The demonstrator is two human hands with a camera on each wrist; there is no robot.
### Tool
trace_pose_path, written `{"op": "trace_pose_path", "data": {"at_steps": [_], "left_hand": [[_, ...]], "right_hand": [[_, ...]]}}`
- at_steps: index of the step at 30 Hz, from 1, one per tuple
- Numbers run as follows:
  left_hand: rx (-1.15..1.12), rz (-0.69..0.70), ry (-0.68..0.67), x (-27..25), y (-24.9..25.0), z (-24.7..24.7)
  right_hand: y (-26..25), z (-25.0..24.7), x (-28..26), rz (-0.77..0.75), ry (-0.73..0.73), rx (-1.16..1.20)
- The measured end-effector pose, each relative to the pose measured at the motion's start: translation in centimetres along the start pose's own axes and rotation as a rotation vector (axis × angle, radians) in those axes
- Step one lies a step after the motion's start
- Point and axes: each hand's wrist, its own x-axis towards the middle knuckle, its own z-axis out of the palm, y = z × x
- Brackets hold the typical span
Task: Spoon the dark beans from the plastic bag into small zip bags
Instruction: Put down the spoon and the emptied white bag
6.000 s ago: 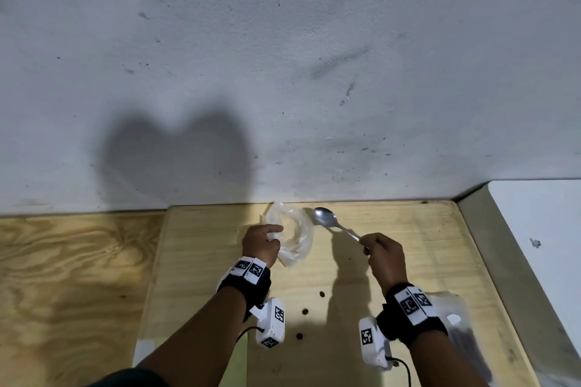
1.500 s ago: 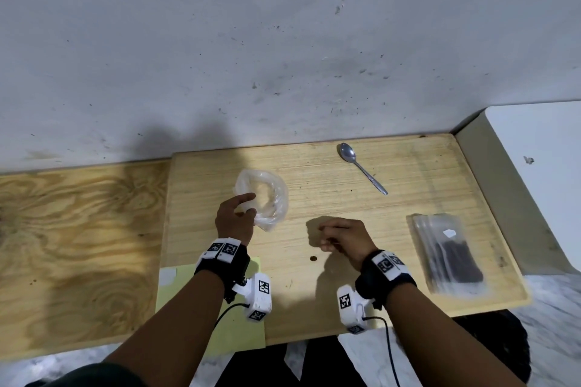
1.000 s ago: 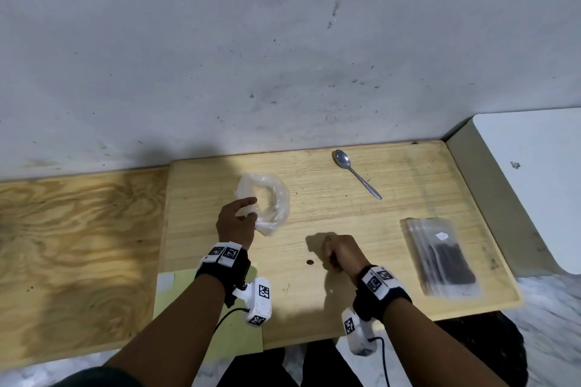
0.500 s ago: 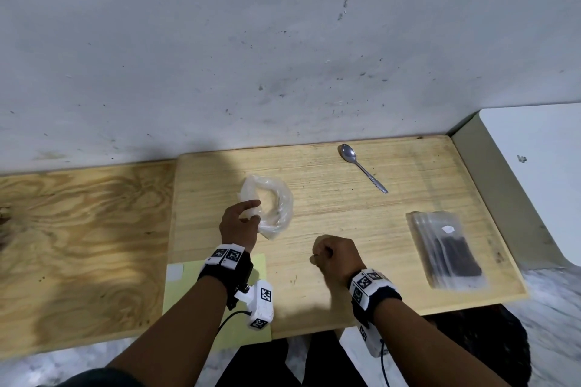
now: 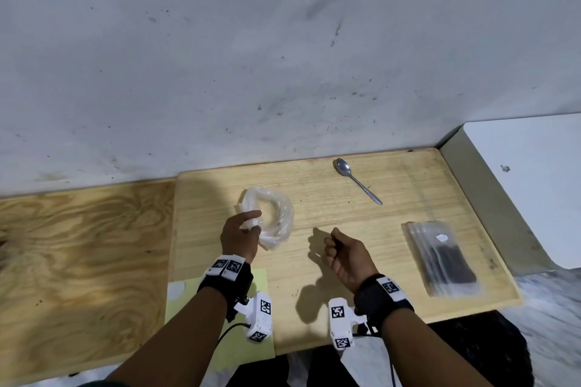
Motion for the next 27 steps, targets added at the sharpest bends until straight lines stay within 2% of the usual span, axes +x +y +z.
{"op": "trace_pose_path", "data": {"at_steps": [3,8,11,19,27], "left_hand": [[0.018,0.02,-0.029,0.0,0.8,0.1],[0.054,0.023,-0.108,0.2,1.5,0.2],[0.052,0.016,-0.154,0.2,1.6,0.4],[0.061,0.037,-0.242,-1.0,2.1,2.6],[0.075,0.088,-0.411,-6.1,5.4,10.2]], "right_hand": [[-0.9,1.1,-0.4,-0.024,0.011,-0.05],[-1.4,1.2,0.4,-0.142,0.17,-0.528],[-1.4,0.3,1.3,-0.188,0.193,-0.655],[-1.9,-2.5,0.2,-0.264,0.229,-0.666],[-4.9,-9.9,-4.5,-0.336,0.348,-0.421]]}}
